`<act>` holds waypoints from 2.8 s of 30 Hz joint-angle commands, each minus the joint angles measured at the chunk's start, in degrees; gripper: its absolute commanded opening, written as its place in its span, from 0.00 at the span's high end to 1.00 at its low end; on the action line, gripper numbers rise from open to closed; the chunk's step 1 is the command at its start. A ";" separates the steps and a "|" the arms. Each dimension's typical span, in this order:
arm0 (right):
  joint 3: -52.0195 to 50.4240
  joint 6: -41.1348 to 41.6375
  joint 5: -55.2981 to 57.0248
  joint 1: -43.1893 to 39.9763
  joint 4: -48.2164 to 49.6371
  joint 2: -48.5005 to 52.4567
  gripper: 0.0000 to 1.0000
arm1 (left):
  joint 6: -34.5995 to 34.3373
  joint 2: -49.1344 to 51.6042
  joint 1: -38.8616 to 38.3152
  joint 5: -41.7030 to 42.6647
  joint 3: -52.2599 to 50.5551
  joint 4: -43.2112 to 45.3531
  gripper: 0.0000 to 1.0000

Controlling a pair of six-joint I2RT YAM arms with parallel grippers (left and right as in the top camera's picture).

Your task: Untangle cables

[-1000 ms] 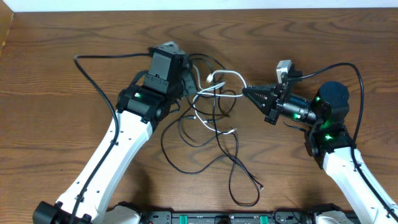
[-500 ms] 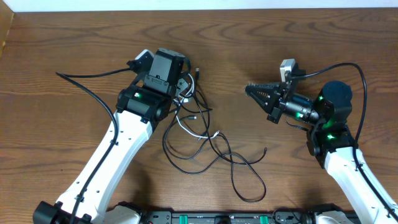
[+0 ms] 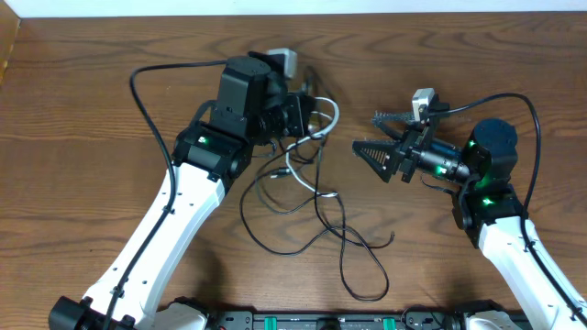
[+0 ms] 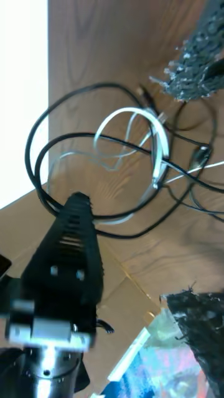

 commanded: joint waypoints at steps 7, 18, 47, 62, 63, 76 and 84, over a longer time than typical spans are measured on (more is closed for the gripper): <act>0.33 -6.08 1.42 -0.26 -2.99 -0.35 0.20 | 11.76 -0.20 0.07 24.06 0.50 3.96 0.92; 0.33 -6.43 4.15 -0.26 -4.74 -0.35 0.32 | 11.76 -0.20 -0.61 28.06 0.50 6.16 0.92; 0.33 -8.70 -8.20 1.36 3.63 -0.35 0.99 | -7.65 -0.20 -5.40 -34.58 0.50 -5.38 0.92; 0.33 0.81 -10.38 -2.34 8.59 -0.35 0.99 | -19.87 -0.20 1.20 -39.67 0.50 -17.18 0.92; 0.33 1.27 -10.19 -2.71 8.55 -0.35 0.99 | -19.85 -0.20 1.33 -39.56 0.50 -17.38 0.93; 0.33 1.36 -2.16 -3.85 0.04 -0.35 0.21 | -4.74 -0.20 1.38 -13.46 0.50 -6.49 0.92; 0.33 1.16 -2.05 -3.85 -0.04 -0.35 0.13 | 2.36 -0.22 1.38 8.22 0.50 2.51 0.93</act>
